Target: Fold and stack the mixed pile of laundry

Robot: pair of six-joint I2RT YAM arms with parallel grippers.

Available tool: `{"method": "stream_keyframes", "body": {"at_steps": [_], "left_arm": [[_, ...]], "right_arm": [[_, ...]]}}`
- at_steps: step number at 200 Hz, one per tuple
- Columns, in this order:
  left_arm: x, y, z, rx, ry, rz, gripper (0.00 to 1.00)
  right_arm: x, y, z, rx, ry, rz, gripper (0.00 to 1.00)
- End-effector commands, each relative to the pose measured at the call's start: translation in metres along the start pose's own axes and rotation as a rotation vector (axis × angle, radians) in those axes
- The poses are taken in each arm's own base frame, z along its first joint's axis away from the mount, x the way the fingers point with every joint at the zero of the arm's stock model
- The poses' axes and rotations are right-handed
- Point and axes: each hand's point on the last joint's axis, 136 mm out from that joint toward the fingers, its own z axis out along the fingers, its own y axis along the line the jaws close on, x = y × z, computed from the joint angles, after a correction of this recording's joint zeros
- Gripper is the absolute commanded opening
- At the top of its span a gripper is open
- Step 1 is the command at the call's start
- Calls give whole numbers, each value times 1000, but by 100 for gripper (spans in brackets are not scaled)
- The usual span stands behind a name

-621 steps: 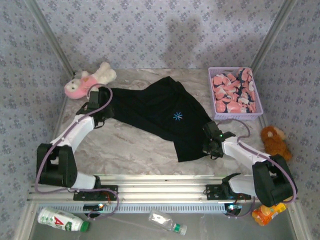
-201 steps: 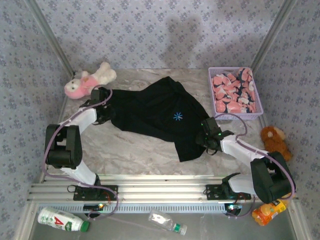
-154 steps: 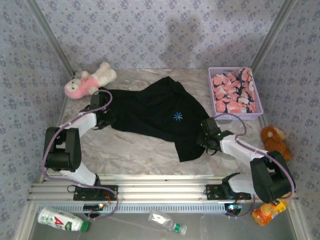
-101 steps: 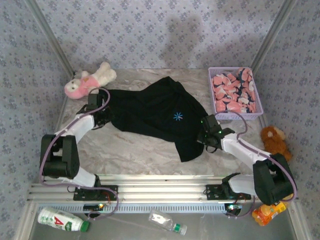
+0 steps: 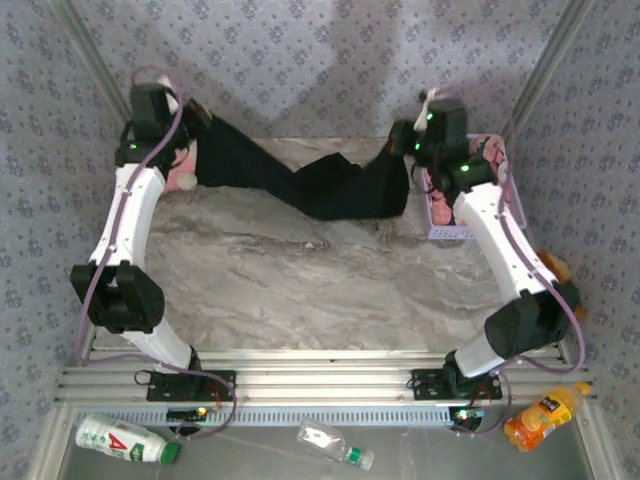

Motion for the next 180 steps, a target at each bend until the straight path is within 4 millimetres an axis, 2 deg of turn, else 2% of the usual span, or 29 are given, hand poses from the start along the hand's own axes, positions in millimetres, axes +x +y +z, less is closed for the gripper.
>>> {"method": "stream_keyframes", "body": {"at_steps": [1, 21, 37, 43, 59, 69, 97, 125, 129, 157, 180], "left_arm": [[-54, -58, -76, 123, -151, 66, 0], [-75, -82, -133, 192, -282, 89, 0], [-77, -87, -166, 220, -359, 92, 0], [-72, -82, -170, 211, -365, 87, 0], [-51, -66, -168, 181, -333, 69, 0], [-26, -47, -152, 146, -272, 40, 0], [57, 2, -108, 102, -48, -85, 0], [130, 47, -91, 8, 103, -149, 0], [139, 53, -90, -7, 118, -152, 0], [190, 96, -90, -130, 215, -160, 0], [219, 118, -86, -190, 273, -175, 0]], "right_arm": [[-77, 48, -71, -141, -229, -131, 0], [-103, 71, -123, -225, -353, -185, 0], [-104, 69, -147, -213, -402, -203, 0], [-102, 63, -151, -192, -406, -200, 0], [-75, 49, -145, -169, -332, -178, 0], [-61, 40, -141, -157, -298, -154, 0], [6, 12, -121, -110, -99, -67, 0], [76, -25, -112, -7, 79, 19, 0], [96, -36, -107, 18, 122, 34, 0], [178, -81, -97, 153, 299, 155, 0], [234, -99, -82, 189, 426, 250, 0]]}}
